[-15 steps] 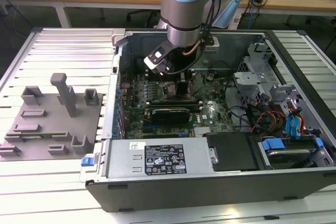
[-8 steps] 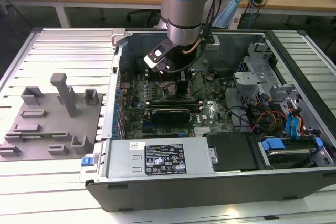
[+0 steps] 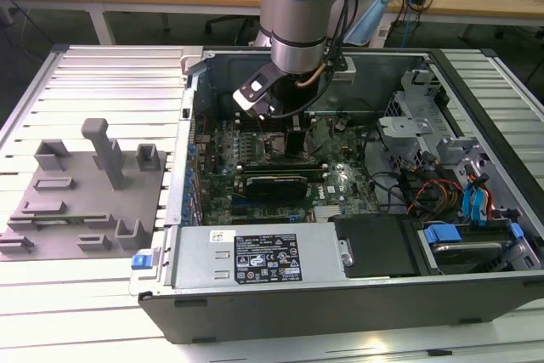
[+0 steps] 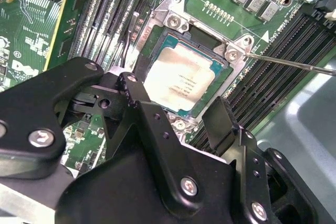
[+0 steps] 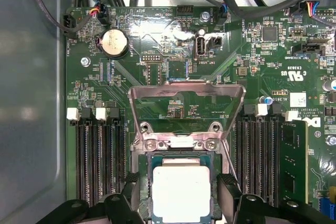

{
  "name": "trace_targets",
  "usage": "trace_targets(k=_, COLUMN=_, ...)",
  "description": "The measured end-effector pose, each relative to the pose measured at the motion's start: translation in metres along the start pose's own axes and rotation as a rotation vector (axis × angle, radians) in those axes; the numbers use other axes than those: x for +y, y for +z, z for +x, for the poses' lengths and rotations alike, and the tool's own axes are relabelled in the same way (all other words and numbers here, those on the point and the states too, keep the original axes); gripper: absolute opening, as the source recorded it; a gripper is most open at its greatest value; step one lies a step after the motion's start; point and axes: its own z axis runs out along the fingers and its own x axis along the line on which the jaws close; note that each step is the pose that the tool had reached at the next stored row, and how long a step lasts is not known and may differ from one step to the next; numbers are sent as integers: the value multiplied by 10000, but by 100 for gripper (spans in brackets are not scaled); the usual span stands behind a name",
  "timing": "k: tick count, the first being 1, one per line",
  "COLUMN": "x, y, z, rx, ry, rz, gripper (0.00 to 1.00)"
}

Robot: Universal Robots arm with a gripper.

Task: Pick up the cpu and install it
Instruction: 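Place the cpu into insertion slot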

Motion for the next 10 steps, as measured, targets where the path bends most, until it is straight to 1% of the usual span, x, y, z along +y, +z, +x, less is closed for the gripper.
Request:
trace_targets(k=2, x=0, y=0, z=0, rx=0, ry=-5, rz=1, gripper=68)
trace_targets(k=3, x=0, y=0, z=0, rx=0, ry=-9, rz=2, gripper=60)
trace_targets(k=10, x=0, y=-1, z=0, rx=-2, ry=-39, rz=9, gripper=59)
